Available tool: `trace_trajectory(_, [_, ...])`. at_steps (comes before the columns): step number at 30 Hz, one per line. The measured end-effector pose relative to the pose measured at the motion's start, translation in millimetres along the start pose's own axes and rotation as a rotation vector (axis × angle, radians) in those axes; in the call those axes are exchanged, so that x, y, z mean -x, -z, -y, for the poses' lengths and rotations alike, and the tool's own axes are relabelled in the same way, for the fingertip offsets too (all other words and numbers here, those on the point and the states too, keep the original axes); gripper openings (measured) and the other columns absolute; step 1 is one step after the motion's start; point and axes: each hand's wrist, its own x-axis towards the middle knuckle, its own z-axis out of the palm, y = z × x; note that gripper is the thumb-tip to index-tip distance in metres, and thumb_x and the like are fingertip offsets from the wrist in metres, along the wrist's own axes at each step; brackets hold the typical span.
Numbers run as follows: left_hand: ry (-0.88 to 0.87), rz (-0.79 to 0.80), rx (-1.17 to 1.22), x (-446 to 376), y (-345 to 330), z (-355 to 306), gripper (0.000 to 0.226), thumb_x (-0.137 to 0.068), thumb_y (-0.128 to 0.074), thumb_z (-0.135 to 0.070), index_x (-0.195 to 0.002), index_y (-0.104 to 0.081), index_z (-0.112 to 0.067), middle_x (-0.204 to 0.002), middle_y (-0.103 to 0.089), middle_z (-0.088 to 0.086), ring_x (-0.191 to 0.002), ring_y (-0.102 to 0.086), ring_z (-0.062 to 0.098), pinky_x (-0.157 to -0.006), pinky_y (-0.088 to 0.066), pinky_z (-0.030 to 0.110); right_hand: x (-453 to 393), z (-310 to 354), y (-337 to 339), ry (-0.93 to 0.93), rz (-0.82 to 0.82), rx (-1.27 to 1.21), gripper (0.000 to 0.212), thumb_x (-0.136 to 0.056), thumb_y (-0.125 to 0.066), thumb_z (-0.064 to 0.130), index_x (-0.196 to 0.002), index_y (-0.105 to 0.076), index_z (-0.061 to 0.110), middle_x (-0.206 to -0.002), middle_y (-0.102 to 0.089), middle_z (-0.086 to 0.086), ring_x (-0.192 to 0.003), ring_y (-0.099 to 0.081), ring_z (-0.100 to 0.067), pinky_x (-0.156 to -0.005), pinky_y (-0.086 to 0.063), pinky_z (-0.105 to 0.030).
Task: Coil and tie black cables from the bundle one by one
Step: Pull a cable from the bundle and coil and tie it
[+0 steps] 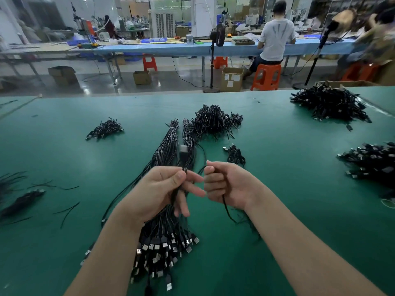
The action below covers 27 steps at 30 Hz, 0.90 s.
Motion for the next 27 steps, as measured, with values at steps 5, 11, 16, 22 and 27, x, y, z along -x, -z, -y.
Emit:
trace_trajectory(5, [0.097, -0.064, -0.216, 4, 1, 15, 0.033, -0.096, -0.052, -0.038, -0.11, -0.074, -0.019, -0.104, -0.075, 0.018, -0.057, -0.071, 0.028, -0.048, -0.053, 0.027, 0, 1, -15, 0.02, -0.051, 0.114, 0.033, -0.103, -0.046, 0.03, -0.074, -0.054, 0.017, -0.054, -0.035, 0.011, -0.04, -0.026, -0.003, -0.037, -0.022, -0.016])
trace_trajectory(11, [0.123, -0.187, -0.403, 2, -2, 25, 0.026, -0.108, -0.042, -0.015, -0.114, -0.067, -0.019, -0.103, -0.078, 0.004, -0.066, -0.074, 0.034, -0.055, -0.06, 0.034, 7, 1, -29, 0.088, -0.116, 0.421, 0.029, -0.107, -0.041, 0.027, -0.085, -0.052, 0.013, -0.06, -0.042, 0.006, -0.042, -0.028, -0.004, -0.04, -0.02, -0.018])
trace_trajectory(16, [0.086, -0.184, -0.492, 1, -7, 28, 0.026, -0.108, -0.039, -0.01, -0.113, -0.064, -0.015, -0.11, -0.076, -0.003, -0.067, -0.075, 0.031, -0.058, -0.061, 0.035, 12, 4, -35, 0.137, -0.084, 0.528, 0.029, -0.107, -0.042, 0.025, -0.085, -0.053, 0.012, -0.061, -0.045, 0.004, -0.041, -0.03, -0.005, -0.041, -0.019, -0.019])
trace_trajectory(22, [-0.084, -0.365, -0.432, -3, -14, 30, 0.033, -0.108, -0.039, -0.007, -0.106, -0.069, -0.019, -0.101, -0.077, -0.001, -0.064, -0.075, 0.03, -0.053, -0.06, 0.032, 13, 1, -35, 0.148, -0.079, 0.59, 0.03, -0.107, -0.043, 0.029, -0.082, -0.054, 0.015, -0.061, -0.045, 0.004, -0.042, -0.03, -0.005, -0.041, -0.018, -0.019])
trace_trajectory(27, [-0.198, -0.539, -0.116, -8, -18, 32, 0.027, -0.103, -0.048, -0.017, -0.117, -0.071, -0.018, -0.099, -0.077, 0.014, -0.08, -0.076, 0.033, -0.069, -0.062, 0.035, 17, -3, -41, 0.177, -0.034, 0.649, 0.031, -0.107, -0.043, 0.027, -0.081, -0.056, 0.014, -0.061, -0.047, 0.002, -0.04, -0.032, -0.005, -0.039, -0.02, -0.018])
